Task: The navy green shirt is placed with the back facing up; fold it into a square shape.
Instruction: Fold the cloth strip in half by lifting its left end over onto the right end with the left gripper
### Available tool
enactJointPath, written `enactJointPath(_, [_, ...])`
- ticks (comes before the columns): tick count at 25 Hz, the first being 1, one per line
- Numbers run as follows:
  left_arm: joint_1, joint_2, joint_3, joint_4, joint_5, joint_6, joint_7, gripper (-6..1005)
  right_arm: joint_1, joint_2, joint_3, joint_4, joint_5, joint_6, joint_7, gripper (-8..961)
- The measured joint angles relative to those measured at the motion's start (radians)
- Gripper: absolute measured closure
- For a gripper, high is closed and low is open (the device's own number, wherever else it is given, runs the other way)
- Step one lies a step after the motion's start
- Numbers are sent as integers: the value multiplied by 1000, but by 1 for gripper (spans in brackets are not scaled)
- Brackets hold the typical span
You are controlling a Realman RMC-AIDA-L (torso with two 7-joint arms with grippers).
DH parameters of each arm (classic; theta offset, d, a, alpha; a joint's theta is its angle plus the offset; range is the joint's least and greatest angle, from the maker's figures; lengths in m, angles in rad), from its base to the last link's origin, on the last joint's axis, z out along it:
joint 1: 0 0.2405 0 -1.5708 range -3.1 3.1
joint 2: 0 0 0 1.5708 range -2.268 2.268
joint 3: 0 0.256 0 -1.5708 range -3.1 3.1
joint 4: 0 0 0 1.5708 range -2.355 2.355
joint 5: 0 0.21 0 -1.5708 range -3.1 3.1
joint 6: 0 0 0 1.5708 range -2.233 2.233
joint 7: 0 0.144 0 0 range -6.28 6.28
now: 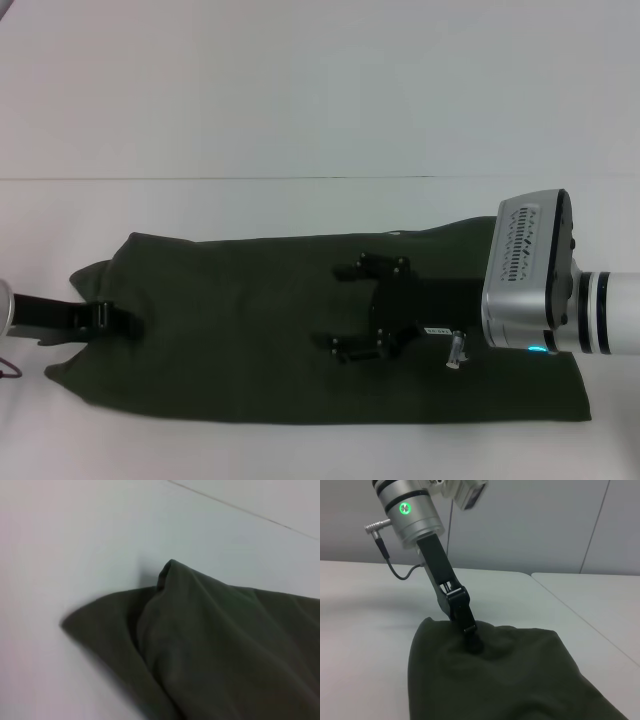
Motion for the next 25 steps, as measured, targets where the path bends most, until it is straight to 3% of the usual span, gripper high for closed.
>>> enactJointPath(6, [-1,0,0,1,1,1,1,686,2,0,0,0,0,-1,0,27])
enactJointPath(12, [-1,6,34,1,1,-2,-4,875,2,0,0,0,0,-6,0,27])
enactJointPath(14, [-1,12,38,2,1,-2,-5,881,2,0,0,0,0,-6,0,27])
enactJointPath(25, [21,96,9,11,82,27,-23,890,-2,-1,0,0,0,-9,0,27])
